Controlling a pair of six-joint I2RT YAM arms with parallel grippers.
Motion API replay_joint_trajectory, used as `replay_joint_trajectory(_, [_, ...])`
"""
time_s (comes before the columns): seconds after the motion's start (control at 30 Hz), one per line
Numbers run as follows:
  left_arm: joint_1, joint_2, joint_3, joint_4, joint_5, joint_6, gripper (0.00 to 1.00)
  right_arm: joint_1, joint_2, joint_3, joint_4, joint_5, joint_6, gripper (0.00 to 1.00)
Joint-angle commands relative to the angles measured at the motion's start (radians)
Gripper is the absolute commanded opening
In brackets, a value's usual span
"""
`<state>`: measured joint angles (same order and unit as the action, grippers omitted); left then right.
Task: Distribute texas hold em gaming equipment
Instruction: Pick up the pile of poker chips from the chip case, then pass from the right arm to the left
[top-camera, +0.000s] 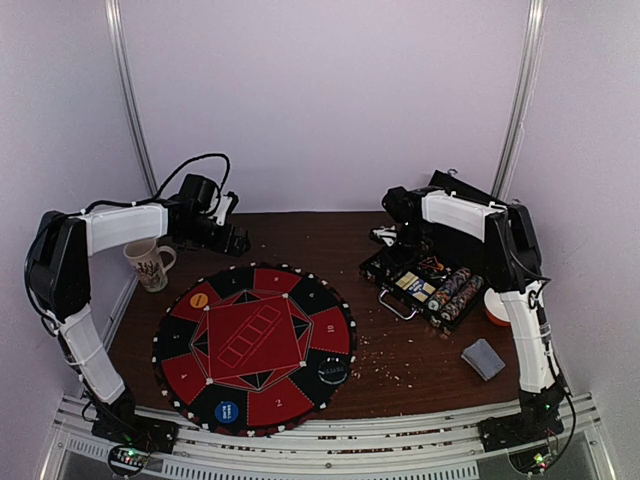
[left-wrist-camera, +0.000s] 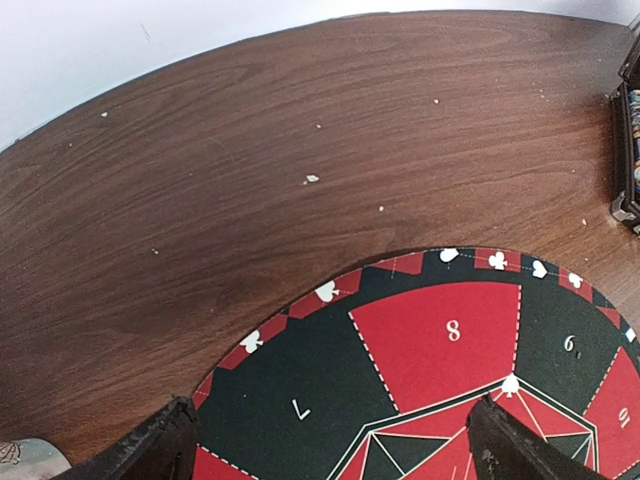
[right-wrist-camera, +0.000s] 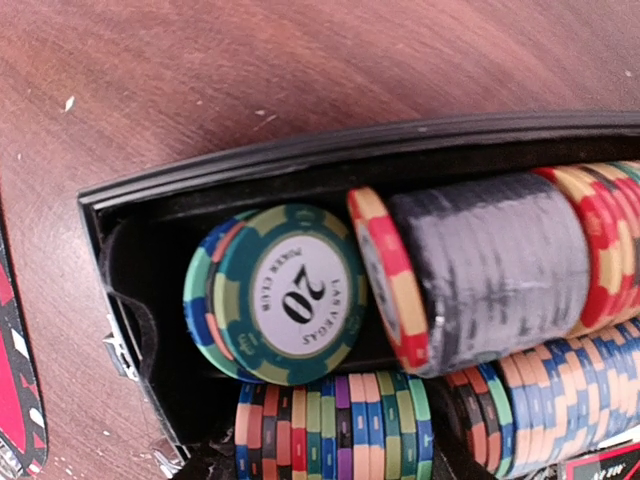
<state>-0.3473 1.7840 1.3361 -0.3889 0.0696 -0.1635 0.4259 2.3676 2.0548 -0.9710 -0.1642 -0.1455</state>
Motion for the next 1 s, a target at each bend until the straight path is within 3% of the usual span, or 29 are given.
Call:
replay_joint_trajectory(0.0, [0.009,-0.001,-0.008,0.039,0.027,-0.002,0.97,0.001,-0.081,0.068,-0.012,0.048,0.069,0.00])
replay_joint_trajectory(0.23, [0.008,-0.041,-0.024,0.077,0.103,0.019,0.95,0.001,-0.162,0.146,-0.073,0.017,0.223,0.00])
replay_joint_trajectory(0.43, [-0.017,-0.153,-0.082,0.192,0.271,0.123,0.91,0.008,-0.279,0.035,0.034,-0.249,0.407,0.00])
replay_joint_trajectory(0.53, [-0.108,-0.247,-0.124,0.239,0.282,0.294,0.91,0.045,-0.347,-0.085,0.192,-0.430,0.516,0.00])
replay_joint_trajectory(0.7, [-0.316,-0.347,-0.203,0.263,0.245,0.618,0.98,0.129,-0.374,-0.181,0.324,-0.587,0.615,0.00])
replay_joint_trajectory(0.83, [-0.368,-0.319,-0.193,0.257,0.275,0.682,0.98,0.199,-0.357,-0.202,0.343,-0.645,0.622,0.00])
replay_joint_trajectory(0.97, [-0.415,-0.273,-0.191,0.249,0.295,0.751,0.98,0.244,-0.365,-0.298,0.518,-0.742,0.717,0.00])
